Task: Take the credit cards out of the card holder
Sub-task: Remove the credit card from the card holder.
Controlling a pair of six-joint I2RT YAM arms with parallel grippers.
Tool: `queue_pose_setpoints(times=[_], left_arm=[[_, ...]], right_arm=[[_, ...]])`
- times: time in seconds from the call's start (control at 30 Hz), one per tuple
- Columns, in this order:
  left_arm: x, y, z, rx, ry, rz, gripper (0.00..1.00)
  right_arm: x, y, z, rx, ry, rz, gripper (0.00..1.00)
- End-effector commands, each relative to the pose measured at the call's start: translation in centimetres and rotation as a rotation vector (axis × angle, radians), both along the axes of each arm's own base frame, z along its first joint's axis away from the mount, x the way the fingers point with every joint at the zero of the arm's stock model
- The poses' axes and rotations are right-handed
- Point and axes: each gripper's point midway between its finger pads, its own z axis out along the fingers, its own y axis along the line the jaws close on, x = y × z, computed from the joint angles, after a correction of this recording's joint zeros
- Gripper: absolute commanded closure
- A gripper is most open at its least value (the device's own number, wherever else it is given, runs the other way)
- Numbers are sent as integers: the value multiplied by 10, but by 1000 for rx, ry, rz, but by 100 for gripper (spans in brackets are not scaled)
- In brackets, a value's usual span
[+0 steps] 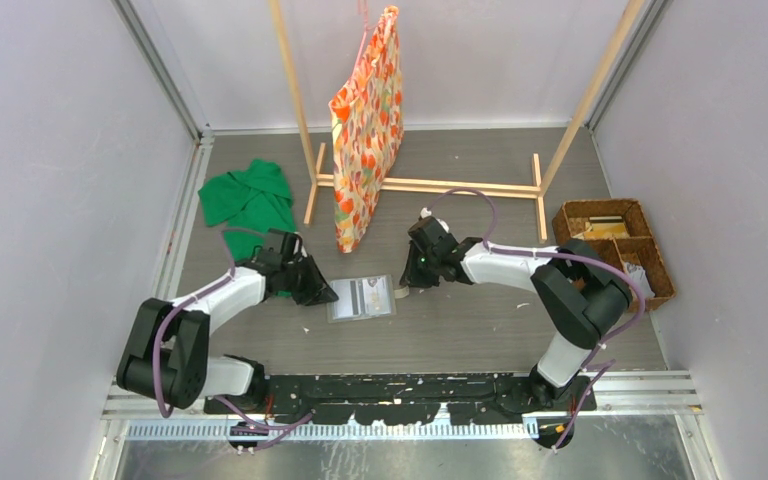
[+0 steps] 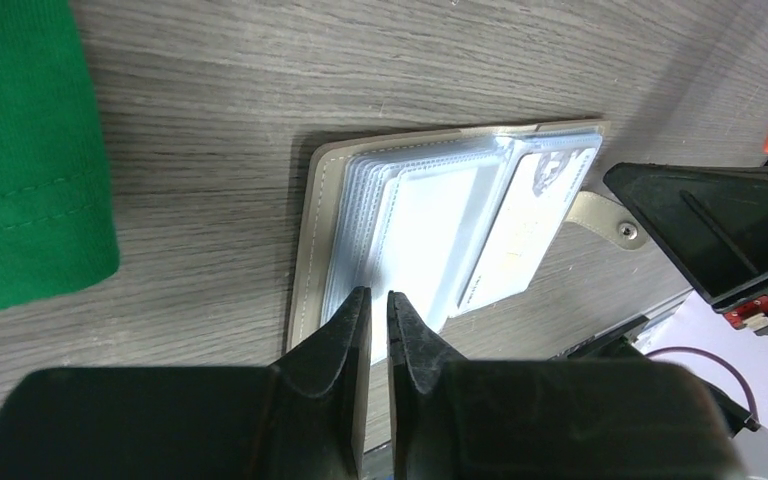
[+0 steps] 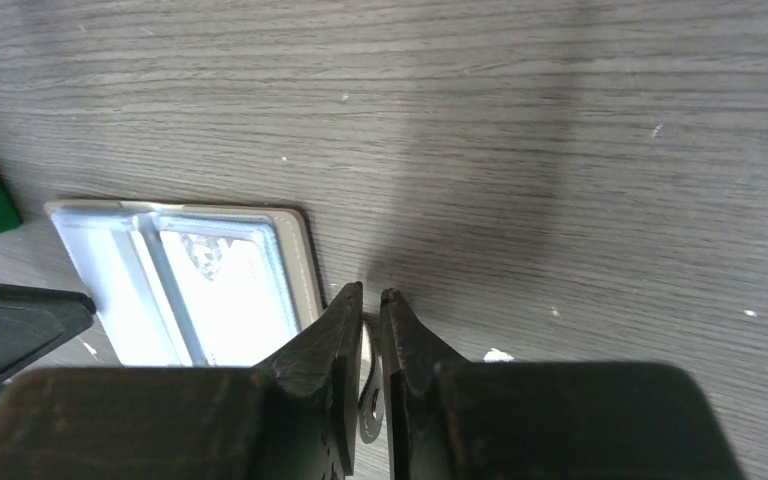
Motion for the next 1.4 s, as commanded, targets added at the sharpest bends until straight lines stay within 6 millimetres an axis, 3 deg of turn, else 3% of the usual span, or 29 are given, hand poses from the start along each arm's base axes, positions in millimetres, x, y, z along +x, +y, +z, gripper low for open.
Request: queue_pose_setpoints(times=[0.0, 0.37, 0.47, 0.53, 0.87, 1.37], left_arm=[[17, -13, 17, -47, -63, -34, 88], [22, -22, 17, -67, -29, -74, 86], [21, -10, 19, -8, -49, -34, 72], [18, -7, 21, 2, -53, -24, 69], [5, -9, 14, -20, -3, -39, 69], [3, -8, 0, -4, 27, -40, 66]], right_arm=[[-3, -7, -14, -36, 9, -8, 83], [-9, -10, -25, -32, 31, -21, 83], [-10, -11, -25, -31, 32, -23, 83], [-11, -11, -25, -30, 34, -23, 83], [-13, -11, -29, -23, 44, -25, 84], [-15, -14, -32, -26, 53, -43, 85]])
